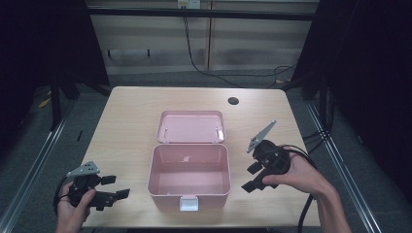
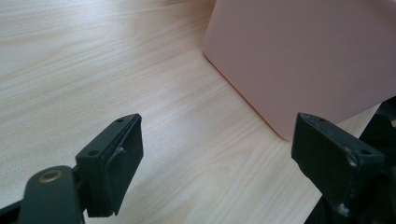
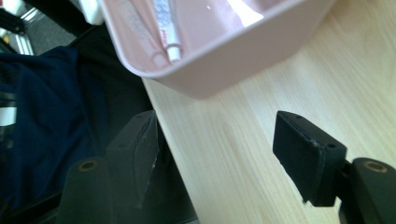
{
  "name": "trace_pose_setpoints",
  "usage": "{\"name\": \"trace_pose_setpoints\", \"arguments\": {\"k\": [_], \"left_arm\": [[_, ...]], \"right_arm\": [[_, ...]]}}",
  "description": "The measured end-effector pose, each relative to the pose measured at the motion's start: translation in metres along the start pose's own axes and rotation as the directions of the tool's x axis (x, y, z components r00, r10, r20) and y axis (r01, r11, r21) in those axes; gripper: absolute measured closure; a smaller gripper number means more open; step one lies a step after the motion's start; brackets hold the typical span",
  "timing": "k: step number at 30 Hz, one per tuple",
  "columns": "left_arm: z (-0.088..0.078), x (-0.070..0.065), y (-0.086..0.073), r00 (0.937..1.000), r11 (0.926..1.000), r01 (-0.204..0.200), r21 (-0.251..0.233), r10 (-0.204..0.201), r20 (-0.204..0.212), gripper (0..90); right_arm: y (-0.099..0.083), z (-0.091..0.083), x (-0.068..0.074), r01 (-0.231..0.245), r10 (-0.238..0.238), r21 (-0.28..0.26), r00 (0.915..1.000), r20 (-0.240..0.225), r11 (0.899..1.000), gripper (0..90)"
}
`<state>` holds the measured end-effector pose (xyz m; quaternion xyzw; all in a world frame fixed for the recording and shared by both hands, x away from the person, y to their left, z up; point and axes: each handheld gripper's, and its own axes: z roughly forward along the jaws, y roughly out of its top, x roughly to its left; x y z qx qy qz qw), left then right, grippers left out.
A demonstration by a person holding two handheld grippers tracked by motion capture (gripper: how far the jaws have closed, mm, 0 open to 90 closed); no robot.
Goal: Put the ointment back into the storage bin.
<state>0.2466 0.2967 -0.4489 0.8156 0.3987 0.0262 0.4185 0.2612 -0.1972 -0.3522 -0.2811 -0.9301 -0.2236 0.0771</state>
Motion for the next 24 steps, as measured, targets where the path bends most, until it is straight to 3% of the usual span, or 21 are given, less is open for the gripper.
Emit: {"name": "trace_pose_setpoints", "arguments": {"k": [4,8,13,17,21,24], "left_arm": [[0.000,0.000,0.000,1.0000,1.0000,0.002,0.000,-0.002,-0.004,16.7],[0.001,0.000,0.000,1.0000,1.0000,0.004,0.002,-0.004,-0.003,16.7],[0.000,0.000,0.000,1.0000,1.0000,0.006,-0.001,-0.006,-0.003,16.8],[0.001,0.001,0.000,1.0000,1.0000,0.003,0.004,-0.003,0.002,16.8],[0.000,0.000,0.000,1.0000,1.0000,0.005,0.000,-0.005,0.000,16.8],[0.000,0.000,0.000,1.0000,1.0000,0.003,0.001,-0.003,-0.001,16.7]], "right_arm": [[-0.011,0.007,-0.006,-0.018,0.018,-0.016,0.9998,-0.004,1.000,30.6],[-0.024,0.020,-0.014,-0.069,0.070,-0.029,0.9975,0.012,0.997,30.7],[-0.033,0.029,-0.020,-0.085,0.086,-0.038,0.9962,0.015,0.996,31.2],[-0.045,0.042,-0.029,-0.120,0.123,-0.049,0.9909,0.055,0.992,31.4],[-0.053,0.051,-0.036,-0.153,0.156,-0.053,0.9857,0.063,0.987,32.0],[-0.061,0.057,-0.045,-0.189,0.195,-0.062,0.9744,0.112,0.980,34.1]]}}
